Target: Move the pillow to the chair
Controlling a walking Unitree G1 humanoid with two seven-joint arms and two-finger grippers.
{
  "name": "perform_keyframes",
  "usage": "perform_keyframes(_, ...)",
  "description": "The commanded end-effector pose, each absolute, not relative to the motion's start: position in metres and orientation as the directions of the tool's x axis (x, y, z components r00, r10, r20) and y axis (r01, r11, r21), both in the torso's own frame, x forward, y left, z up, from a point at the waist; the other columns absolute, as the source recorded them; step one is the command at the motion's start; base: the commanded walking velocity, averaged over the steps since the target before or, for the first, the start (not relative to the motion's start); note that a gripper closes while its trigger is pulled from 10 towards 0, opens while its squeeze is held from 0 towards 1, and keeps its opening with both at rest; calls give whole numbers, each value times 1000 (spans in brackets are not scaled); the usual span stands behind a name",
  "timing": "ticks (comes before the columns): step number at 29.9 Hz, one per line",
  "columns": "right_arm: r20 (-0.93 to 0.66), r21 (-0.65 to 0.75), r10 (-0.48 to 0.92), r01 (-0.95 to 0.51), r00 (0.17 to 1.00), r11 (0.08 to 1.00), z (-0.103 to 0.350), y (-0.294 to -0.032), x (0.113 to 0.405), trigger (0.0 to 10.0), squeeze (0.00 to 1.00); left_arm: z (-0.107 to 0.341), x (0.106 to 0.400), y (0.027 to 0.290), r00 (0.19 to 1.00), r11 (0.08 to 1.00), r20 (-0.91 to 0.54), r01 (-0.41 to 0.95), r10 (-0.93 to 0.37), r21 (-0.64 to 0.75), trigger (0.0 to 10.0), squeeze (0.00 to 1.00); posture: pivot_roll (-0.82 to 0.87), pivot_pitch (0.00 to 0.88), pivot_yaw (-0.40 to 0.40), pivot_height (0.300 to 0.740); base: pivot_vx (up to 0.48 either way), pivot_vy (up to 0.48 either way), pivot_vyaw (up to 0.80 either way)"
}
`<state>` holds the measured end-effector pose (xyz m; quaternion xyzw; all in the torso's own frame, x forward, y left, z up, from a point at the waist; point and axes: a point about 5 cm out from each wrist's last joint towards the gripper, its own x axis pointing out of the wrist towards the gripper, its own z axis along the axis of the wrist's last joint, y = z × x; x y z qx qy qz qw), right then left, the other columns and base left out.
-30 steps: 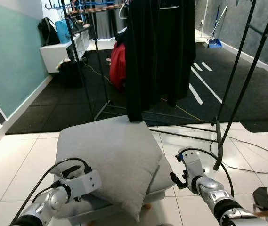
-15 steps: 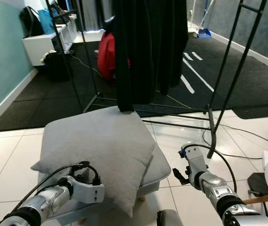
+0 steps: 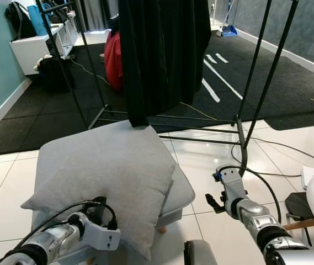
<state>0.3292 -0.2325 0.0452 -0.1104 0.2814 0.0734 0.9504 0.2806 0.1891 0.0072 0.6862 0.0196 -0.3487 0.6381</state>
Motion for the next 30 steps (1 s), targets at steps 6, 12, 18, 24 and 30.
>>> perform_keyframes(6,-537,-161,70,-183,841,970,52,-238,333,10000,0,11,280,196,688,-236,-571,525,-449,818,10000,0,-239,47,26,440,0,0,0)
perform_keyframes(12,-536,-162,69,-183,842,970,53,-237,334,10000,0,14,278,201,664,-257,-592,538,-457,803,10000,0,-239,51,29,425,0,0,0)
perform_keyframes(18,-532,-163,71,-184,844,969,55,-238,334,10000,0,17,271,216,644,-275,-617,558,-451,783,10000,0,-230,57,27,405,0,0,0)
perform_keyframes(24,-533,-159,76,-188,842,969,53,-238,333,10000,0,27,263,232,595,-287,-662,606,-455,742,10000,0,-221,59,23,385,0,0,0)
perform_keyframes(30,-521,-147,83,-185,849,972,53,-237,333,10000,0,32,256,239,539,-312,-703,643,-464,699,10000,0,-216,56,32,376,0,0,0)
